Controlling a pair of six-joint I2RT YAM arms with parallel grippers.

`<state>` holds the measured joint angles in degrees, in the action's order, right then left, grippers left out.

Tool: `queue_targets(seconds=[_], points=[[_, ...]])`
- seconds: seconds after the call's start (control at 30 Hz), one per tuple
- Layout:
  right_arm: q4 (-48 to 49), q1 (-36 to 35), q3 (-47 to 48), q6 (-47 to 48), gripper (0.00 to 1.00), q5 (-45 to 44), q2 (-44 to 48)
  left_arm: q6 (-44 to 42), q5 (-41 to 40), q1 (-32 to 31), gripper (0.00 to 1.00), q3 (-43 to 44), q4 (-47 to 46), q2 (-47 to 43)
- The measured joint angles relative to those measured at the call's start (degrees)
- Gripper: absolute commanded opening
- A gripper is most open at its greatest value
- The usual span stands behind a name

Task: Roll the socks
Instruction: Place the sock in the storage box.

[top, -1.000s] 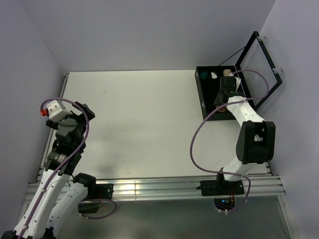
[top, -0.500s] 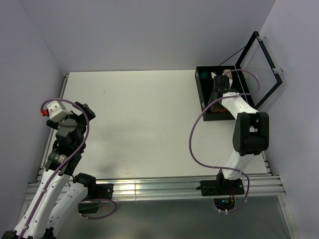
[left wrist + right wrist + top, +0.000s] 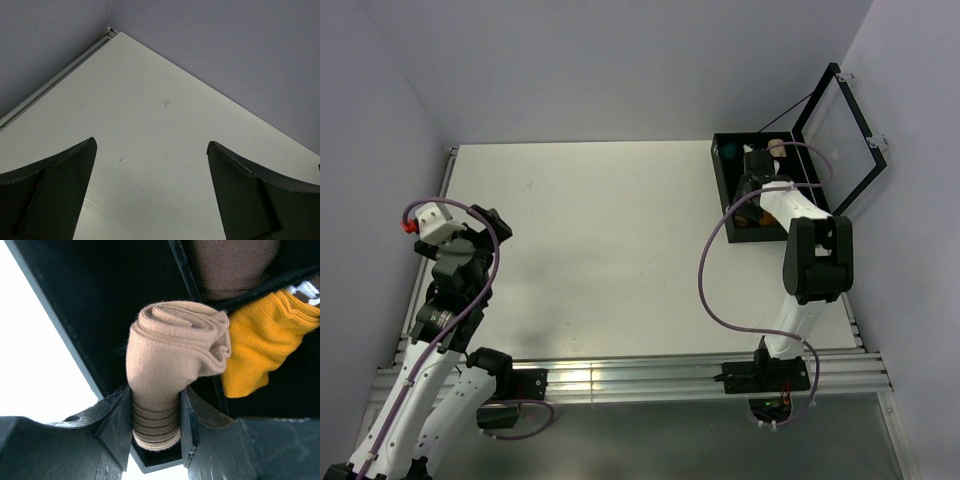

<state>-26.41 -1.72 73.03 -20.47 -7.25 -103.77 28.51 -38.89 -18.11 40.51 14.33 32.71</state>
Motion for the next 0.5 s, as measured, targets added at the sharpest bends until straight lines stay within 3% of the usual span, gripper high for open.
queue_targets(seconds=[0.5], points=[[-12.74, 2.19, 11.26, 0.13, 0.00, 4.98, -8.17, -0.39, 0.04, -0.26, 0.99, -0.04, -0.20, -0.35]])
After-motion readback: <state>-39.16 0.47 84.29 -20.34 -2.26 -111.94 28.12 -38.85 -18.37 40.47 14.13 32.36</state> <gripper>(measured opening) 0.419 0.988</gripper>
